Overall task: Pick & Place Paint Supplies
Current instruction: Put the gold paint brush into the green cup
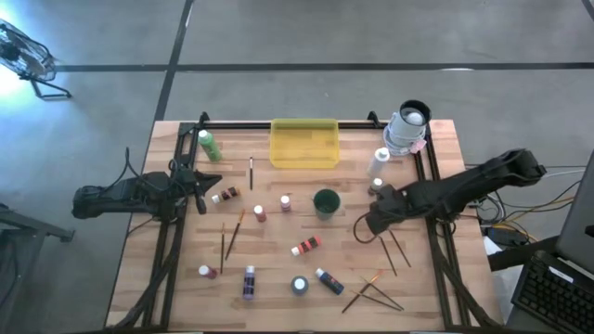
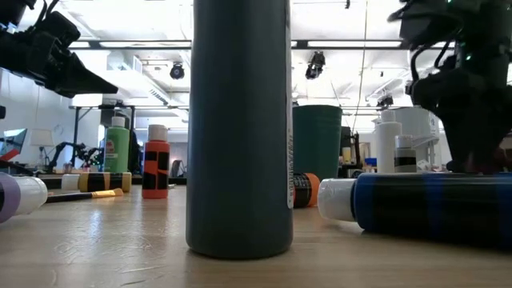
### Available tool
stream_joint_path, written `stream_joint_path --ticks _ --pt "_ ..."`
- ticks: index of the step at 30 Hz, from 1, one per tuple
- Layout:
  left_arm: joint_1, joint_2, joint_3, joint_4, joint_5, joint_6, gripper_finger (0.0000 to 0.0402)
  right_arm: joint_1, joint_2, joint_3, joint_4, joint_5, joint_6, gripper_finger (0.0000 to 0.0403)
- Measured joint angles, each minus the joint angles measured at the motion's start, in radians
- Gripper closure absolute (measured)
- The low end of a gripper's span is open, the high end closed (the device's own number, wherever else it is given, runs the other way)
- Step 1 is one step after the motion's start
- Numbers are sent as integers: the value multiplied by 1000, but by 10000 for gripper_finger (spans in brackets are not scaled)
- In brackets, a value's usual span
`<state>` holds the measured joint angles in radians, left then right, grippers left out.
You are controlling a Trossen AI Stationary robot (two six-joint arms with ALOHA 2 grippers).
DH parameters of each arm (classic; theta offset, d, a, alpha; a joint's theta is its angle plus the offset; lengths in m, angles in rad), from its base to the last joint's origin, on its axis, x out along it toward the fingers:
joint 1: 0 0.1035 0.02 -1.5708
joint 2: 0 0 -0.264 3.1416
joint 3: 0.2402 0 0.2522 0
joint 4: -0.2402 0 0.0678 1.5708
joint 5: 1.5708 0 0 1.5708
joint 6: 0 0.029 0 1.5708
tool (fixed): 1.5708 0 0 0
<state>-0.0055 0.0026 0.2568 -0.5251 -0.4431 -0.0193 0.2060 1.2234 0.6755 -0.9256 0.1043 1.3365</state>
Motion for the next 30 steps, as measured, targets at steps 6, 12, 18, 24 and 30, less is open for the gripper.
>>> stream_joint_path --ticks 6,12,18,24,30 --pt "0 0 0 0 0 0 378 -22 44 -22 26 -1 -9 187" --pt "0 0 0 0 0 0 378 -24 54 -75 105 -29 -8 199" --pt "0 0 0 0 0 0 378 -24 54 -133 190 -52 21 212" --pt "0 0 0 0 0 0 378 -32 52 -164 223 -49 30 225" --pt "0 0 0 0 0 0 378 -54 51 -173 225 -47 18 245"
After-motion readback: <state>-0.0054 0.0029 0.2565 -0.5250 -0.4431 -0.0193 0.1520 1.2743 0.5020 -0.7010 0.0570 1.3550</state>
